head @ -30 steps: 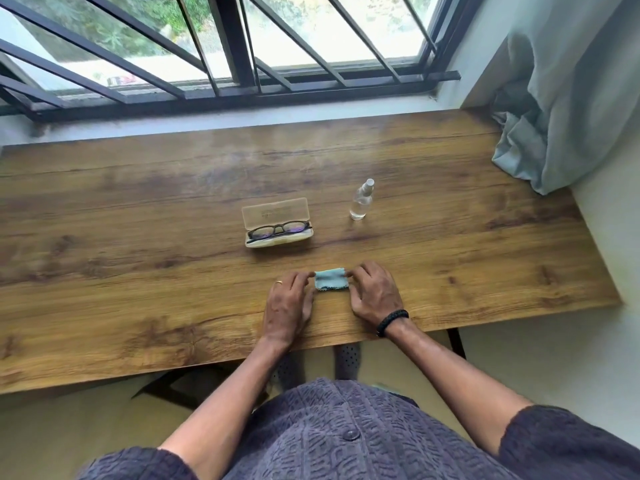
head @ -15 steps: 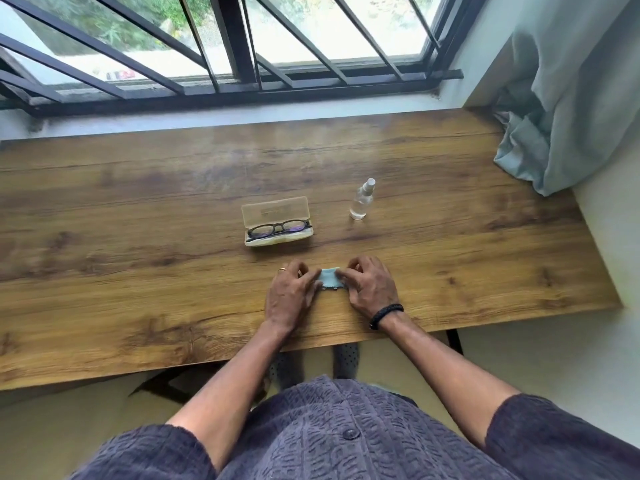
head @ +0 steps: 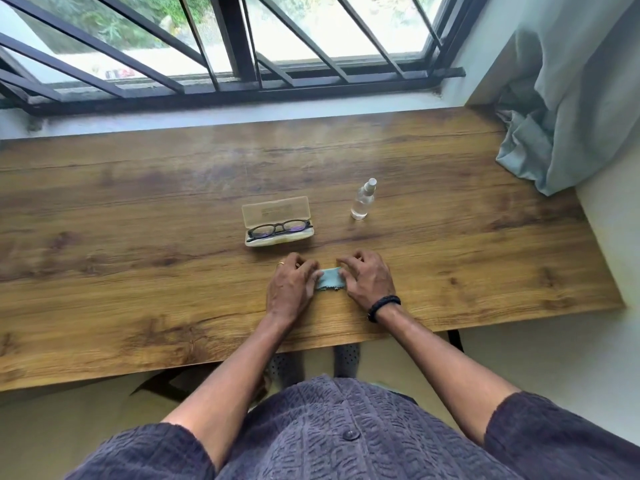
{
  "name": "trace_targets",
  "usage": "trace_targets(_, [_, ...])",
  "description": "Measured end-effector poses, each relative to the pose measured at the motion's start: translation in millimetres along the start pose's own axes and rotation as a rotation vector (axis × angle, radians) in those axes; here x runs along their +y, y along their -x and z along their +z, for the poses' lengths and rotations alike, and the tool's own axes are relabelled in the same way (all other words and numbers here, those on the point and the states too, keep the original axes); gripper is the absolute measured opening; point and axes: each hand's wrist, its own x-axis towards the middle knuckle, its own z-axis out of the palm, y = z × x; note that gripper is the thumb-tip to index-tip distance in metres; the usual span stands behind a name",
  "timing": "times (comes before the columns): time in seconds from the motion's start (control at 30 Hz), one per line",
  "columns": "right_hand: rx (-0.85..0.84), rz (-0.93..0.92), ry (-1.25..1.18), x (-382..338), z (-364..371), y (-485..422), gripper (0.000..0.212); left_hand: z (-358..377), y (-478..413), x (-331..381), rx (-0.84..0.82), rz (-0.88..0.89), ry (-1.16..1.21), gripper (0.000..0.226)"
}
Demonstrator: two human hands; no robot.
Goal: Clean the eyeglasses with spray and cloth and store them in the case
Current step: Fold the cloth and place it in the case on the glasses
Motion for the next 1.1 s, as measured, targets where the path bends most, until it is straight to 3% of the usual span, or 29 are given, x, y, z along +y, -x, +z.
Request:
trace_targets(0.33, [-0.131,0.055,0.092,-15,-2,-9,0.014,-3,-6,10,-0.062,-0.052,-0.002,0.02])
trace_targets(0.73, [-0.044,0.128,-0.55,-50,-25,-23,0.016,-50,-1,9,0.149,-0.166,0.456,0.01])
trace_targets(0.9, [-0.063,0.153,-0.778,-90,-29,-52,0.017,-76,-22,-6,0.295,-0.358,0.633,0.015])
trace_targets(1.1, [-0.062,0.285,-0.687,-119,-8,-88,0.016,-95,-52,-28,0.335,-0.606,0.63,0.027])
